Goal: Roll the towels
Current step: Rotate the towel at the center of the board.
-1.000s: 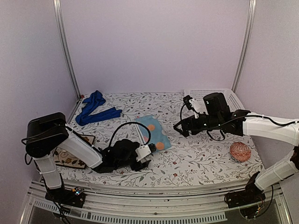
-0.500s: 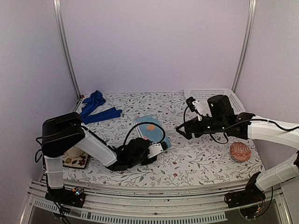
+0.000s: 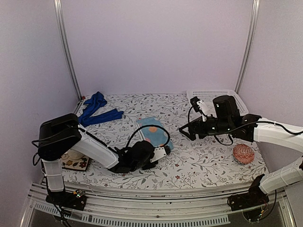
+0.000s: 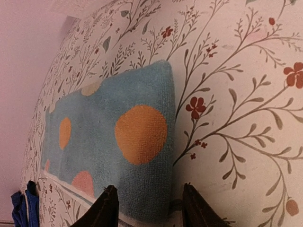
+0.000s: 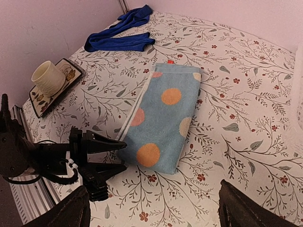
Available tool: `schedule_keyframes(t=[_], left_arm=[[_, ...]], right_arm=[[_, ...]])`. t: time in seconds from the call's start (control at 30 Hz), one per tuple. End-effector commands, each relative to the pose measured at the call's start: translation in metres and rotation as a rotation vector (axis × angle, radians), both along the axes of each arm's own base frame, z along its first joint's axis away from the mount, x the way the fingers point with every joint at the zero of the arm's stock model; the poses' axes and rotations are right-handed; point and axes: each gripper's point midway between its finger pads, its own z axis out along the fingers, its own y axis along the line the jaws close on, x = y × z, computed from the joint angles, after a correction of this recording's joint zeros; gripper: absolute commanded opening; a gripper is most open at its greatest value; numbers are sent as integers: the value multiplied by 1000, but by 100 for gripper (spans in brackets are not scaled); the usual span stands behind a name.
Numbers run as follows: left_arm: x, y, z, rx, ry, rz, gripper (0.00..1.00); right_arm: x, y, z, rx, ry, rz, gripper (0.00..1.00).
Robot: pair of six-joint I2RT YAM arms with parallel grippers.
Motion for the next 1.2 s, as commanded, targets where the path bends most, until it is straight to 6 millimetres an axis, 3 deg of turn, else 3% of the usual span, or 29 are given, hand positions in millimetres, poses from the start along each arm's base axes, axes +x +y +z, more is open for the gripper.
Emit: schedule_keyframes(t=[0.0, 0.1, 0.23, 0.3, 0.37, 0.5, 0.6, 0.83, 0.97, 1.17], left_arm=[[-19, 40, -56, 246, 114, 20, 45], [-21, 43, -54, 250, 126, 30, 43], [-23, 43, -54, 250, 140, 29, 31], [-24, 43, -55, 252, 145, 25, 18], [-24, 44, -55, 248, 145, 24, 0], [-25, 44, -51, 225, 154, 20, 0], [-23, 40, -28, 149, 145, 14, 0], [-20, 44, 6, -19, 178, -18, 0], [-20, 44, 23, -87, 199, -34, 0], [-19, 47, 29, -114, 224, -32, 0]], right_arm=[[-3, 0, 7, 21, -16, 19, 94], [-3, 1, 7, 24, -16, 23, 94], [-2, 3, 6, 20, -13, 32, 94], [-3, 4, 4, 15, -15, 41, 94], [-3, 4, 1, 8, -25, 50, 94], [1, 1, 1, -1, -83, 51, 94], [-1, 1, 2, -3, -123, 77, 96], [-31, 1, -3, -23, -430, 300, 96], [-43, 9, -16, -67, -537, 401, 96], [-54, 45, -63, -315, -686, 557, 96]])
